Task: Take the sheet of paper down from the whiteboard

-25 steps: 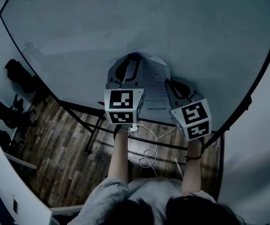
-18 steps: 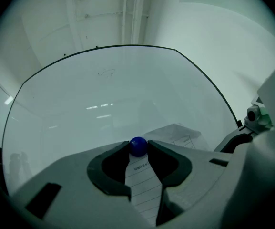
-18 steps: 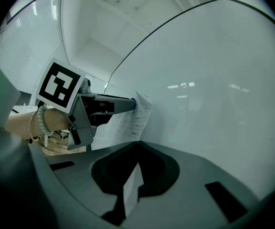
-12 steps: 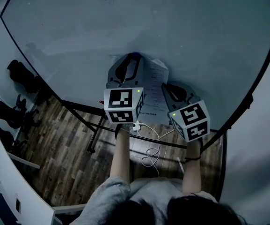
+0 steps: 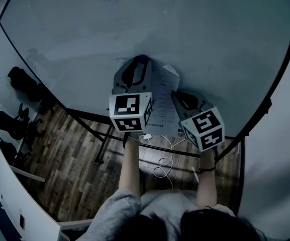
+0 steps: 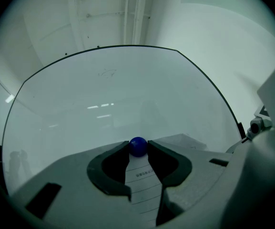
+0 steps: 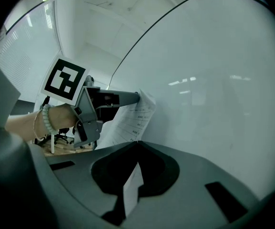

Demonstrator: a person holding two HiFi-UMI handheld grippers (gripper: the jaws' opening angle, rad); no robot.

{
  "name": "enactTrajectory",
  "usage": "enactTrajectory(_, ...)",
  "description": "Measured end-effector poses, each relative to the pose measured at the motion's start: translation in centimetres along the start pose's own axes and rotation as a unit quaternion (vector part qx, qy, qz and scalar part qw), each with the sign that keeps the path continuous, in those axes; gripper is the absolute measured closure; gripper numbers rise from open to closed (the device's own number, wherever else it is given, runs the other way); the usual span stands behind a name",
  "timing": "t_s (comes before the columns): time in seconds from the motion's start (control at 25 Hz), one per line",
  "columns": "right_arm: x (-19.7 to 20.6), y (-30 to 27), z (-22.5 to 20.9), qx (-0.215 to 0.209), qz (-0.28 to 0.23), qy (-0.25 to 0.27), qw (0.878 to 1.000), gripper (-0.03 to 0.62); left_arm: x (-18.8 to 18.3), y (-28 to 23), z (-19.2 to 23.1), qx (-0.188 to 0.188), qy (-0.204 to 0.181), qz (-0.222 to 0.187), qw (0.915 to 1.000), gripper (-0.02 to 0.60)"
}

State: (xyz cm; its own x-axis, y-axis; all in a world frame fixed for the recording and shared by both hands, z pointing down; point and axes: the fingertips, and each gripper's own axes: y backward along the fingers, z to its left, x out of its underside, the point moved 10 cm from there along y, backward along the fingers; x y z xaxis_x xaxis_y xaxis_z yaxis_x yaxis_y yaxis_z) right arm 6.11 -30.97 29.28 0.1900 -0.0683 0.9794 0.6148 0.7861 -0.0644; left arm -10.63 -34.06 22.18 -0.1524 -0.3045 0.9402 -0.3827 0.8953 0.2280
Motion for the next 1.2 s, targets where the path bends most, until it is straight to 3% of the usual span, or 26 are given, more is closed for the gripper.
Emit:
enactTrajectory(0.36, 1.5, 0.5, -0.6, 0.013, 0.030, -0.009, 0.999, 0.594, -0.1, 0.0, -0.2, -0.004, 0.008, -0.004, 1.0000, 0.468)
enactTrajectory(1.2, 2.8, 2.6, -1.6, 0.017, 0.013, -0.023, 1.000, 0.594, 0.4, 1.5, -1.7, -0.022, 0.018, -0.003, 0.9996, 0.468)
